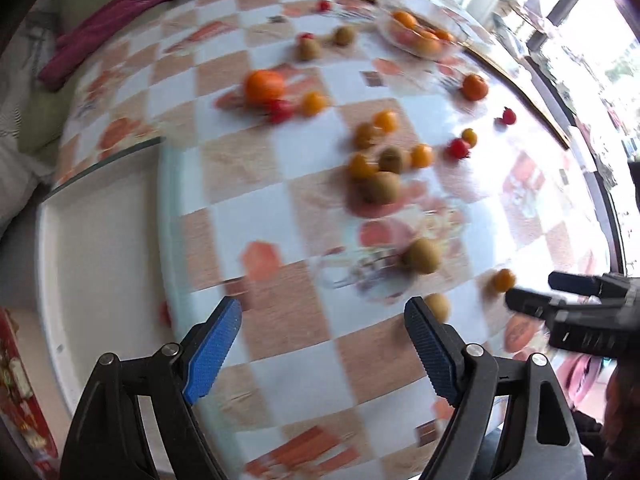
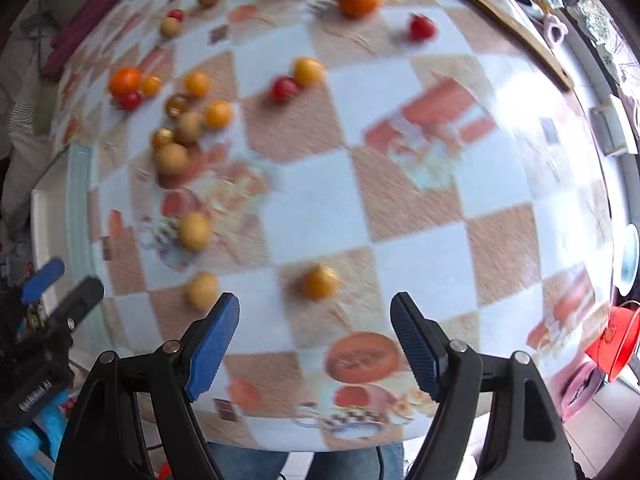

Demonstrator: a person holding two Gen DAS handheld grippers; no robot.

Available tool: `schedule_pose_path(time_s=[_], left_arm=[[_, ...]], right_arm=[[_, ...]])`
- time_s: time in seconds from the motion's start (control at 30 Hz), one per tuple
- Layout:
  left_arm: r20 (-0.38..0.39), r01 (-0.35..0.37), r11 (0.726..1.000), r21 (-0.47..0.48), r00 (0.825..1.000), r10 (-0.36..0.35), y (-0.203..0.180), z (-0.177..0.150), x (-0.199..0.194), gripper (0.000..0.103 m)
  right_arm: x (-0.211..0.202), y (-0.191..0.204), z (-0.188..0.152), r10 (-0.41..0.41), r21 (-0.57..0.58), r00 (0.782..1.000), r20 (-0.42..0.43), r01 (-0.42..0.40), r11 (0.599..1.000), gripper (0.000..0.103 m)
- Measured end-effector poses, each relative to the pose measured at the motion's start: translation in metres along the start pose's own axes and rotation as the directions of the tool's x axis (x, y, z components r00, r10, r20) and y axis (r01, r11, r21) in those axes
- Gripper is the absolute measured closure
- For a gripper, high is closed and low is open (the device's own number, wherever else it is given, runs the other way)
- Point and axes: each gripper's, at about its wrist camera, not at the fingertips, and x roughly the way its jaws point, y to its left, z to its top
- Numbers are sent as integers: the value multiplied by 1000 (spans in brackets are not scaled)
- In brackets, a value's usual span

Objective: Organize fruits
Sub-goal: 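Grasp a yellow cherry tomato with the right tool while the left tool grasps a brown longan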

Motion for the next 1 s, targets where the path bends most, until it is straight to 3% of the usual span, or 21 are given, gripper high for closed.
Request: schedule_pose_path(time_s=[0.27, 0.4, 0.57, 0.63, 0.7, 0.87, 0.93, 1.0], left_arm=[[-55, 30, 999, 28, 998, -29, -38, 18, 30, 18], [-76, 9, 999, 40, 997, -6, -47, 23, 45, 18], [-93, -8, 1000, 29, 996, 10, -48, 27, 56, 19], [-96, -6, 1000, 29, 995, 9, -48, 28, 59, 31], [-105, -15, 999, 36, 994, 18, -51, 31, 64, 33], [-93, -53, 997, 54, 994, 58, -59, 31, 68, 43], [-83, -54, 997, 47, 995, 58, -58, 31, 66, 56], [-80, -49, 998, 41, 995, 52, -54, 32, 64, 65]], right_arm=[[10, -26, -17, -30, -26, 1000, 9, 30, 999, 22], [18, -19, -16, -29, -49, 999, 20, 30, 998, 32], [31, -10, -16, -21, -74, 999, 33, 23, 997, 36], [33, -6, -15, -23, -94, 998, 51, 27, 995, 37], [34, 2, -14, -29, -125, 997, 66, 37, 991, 40], [30, 19, -8, -39, -172, 996, 83, 53, 984, 64], [30, 22, -7, -50, -174, 995, 83, 63, 983, 79], [27, 27, -4, -43, -166, 996, 78, 55, 985, 80]])
